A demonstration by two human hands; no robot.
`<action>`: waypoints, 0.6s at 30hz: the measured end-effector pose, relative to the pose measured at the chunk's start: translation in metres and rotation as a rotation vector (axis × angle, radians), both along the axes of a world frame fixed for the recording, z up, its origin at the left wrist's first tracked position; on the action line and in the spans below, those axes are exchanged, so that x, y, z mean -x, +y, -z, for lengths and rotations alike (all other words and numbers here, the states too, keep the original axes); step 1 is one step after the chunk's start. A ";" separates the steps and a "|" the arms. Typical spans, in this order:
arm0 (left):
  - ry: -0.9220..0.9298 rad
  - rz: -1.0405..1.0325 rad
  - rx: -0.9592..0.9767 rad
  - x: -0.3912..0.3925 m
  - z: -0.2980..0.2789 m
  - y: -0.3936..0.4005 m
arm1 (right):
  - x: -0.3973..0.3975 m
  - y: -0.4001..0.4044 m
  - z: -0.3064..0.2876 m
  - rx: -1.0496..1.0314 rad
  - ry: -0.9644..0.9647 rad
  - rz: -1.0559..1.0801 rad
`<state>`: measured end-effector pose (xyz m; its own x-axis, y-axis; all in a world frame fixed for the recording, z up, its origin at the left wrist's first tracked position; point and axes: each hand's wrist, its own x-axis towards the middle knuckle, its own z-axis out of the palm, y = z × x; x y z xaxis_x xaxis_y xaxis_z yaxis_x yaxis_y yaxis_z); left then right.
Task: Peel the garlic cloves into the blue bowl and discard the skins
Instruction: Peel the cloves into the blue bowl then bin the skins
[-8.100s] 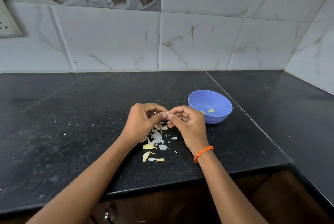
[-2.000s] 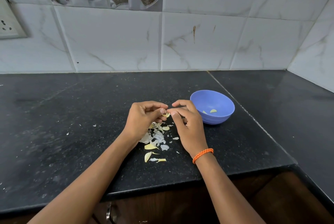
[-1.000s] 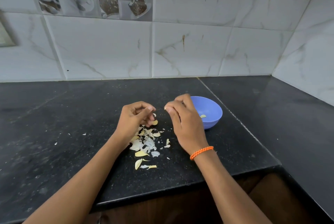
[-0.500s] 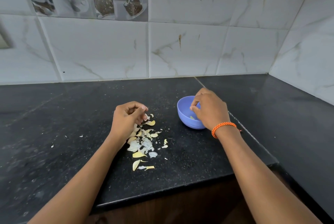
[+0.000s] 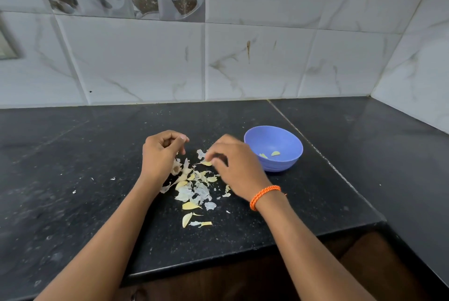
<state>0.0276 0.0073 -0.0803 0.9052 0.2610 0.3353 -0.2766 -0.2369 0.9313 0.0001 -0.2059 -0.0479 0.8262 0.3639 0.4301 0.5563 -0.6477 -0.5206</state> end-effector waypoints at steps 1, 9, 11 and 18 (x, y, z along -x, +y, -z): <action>0.005 -0.002 -0.007 0.000 0.001 0.000 | 0.000 0.008 0.005 0.037 0.029 -0.036; 0.016 0.010 -0.062 0.000 0.005 -0.006 | -0.001 0.040 0.024 0.272 0.013 -0.048; 0.017 0.006 -0.059 -0.001 0.005 -0.007 | -0.002 0.043 0.027 0.303 -0.040 -0.043; -0.063 0.138 -0.052 0.002 0.002 -0.006 | -0.009 0.027 0.021 -0.137 0.093 -0.012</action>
<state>0.0252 0.0017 -0.0821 0.9079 0.1164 0.4026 -0.3676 -0.2401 0.8985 0.0092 -0.1792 -0.0689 0.8608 0.3167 0.3985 0.5087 -0.5608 -0.6532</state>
